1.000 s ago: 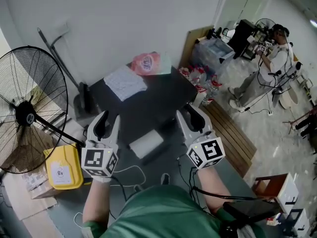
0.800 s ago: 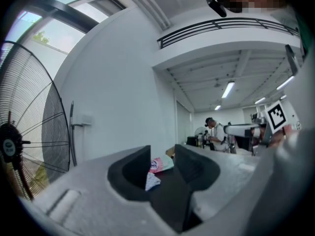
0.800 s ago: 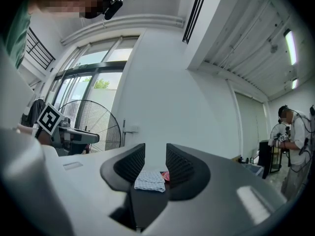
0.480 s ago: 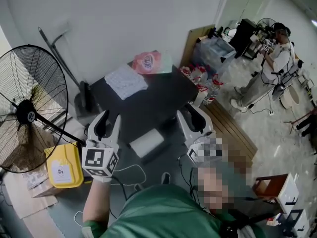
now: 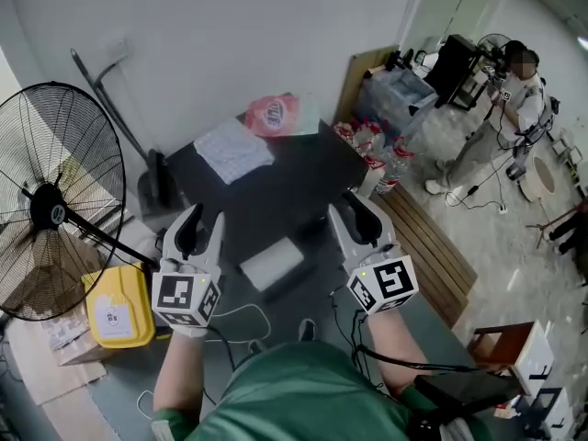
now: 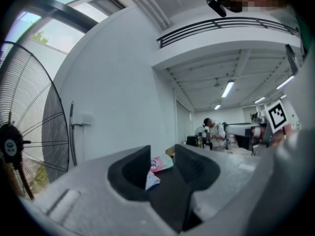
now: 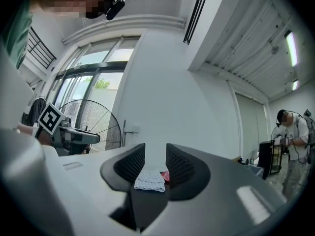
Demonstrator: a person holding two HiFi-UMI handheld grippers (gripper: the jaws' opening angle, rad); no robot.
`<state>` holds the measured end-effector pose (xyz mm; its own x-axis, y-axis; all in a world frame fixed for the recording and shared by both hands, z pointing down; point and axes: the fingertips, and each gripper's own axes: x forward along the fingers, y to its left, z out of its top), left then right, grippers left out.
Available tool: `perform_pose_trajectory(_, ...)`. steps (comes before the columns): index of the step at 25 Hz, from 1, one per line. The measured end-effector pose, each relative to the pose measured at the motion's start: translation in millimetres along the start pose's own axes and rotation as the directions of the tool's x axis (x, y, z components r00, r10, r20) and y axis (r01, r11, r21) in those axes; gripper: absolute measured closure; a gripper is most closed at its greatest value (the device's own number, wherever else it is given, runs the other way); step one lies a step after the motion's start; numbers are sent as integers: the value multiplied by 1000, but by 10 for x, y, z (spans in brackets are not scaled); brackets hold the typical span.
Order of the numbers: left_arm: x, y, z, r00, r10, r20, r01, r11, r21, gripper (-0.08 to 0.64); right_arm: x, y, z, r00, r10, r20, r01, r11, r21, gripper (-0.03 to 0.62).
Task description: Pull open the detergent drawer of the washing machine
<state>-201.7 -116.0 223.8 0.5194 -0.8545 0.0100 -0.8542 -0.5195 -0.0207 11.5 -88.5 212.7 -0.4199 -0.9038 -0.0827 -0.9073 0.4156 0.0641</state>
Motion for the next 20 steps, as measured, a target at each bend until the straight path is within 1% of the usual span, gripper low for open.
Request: perform_pose_trajectory(20, -76, -15, -2, 1000, -12, -7, 12, 1000, 4, 409, -77, 61, 21, 1000, -4, -1, 4, 1000, -3, 459)
